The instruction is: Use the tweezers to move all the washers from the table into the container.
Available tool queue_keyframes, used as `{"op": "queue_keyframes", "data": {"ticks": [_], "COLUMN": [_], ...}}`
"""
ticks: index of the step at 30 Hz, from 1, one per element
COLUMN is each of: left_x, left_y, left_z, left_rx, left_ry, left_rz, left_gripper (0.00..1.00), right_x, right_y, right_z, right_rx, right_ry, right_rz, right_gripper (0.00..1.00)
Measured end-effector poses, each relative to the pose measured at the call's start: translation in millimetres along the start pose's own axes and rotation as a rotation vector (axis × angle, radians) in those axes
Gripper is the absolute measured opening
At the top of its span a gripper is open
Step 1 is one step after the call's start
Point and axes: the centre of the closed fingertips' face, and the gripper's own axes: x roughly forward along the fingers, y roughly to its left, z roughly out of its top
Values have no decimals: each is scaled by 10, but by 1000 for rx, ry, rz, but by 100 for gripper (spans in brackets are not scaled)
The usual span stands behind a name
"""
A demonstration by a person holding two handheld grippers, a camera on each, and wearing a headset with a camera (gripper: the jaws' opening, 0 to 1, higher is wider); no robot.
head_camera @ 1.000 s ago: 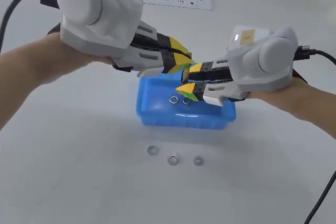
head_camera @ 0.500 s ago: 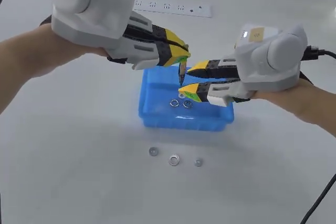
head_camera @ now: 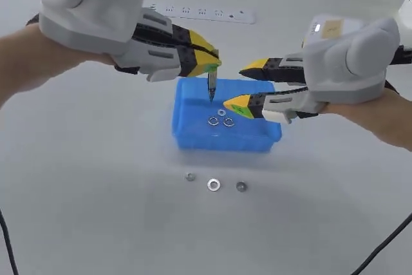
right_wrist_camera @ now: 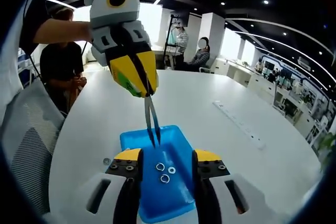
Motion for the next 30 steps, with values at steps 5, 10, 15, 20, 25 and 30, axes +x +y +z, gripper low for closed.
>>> {"op": "queue_keyframes", "data": {"ticks": [5, 10, 15, 20, 25, 30], "left_x": [-111, -166, -159, -134, -104, -51], "left_y": [-150, -292, -472, -626, -791, -959], "left_z": [12, 31, 84, 81, 30, -87], "left_rx": [-1, -13, -15, -29, -59, -85], "left_ry": [-3, -11, -15, -15, -18, -3], "left_rz": [9, 15, -1, -7, -22, -46], "left_gripper": [5, 5, 5, 5, 5, 5], "right_x": [-128, -230, -297, -347, -349, -384], "right_y": [110, 257, 455, 662, 805, 962], "right_z": [37, 24, -42, -117, -217, -225], "right_rx": [-10, 31, 77, 142, 183, 170], "right_ry": [-9, -19, -23, -37, -46, -45], "right_rz": [-17, -16, -16, -2, -7, 8], "right_gripper": [38, 45, 52, 56, 56, 56]}}
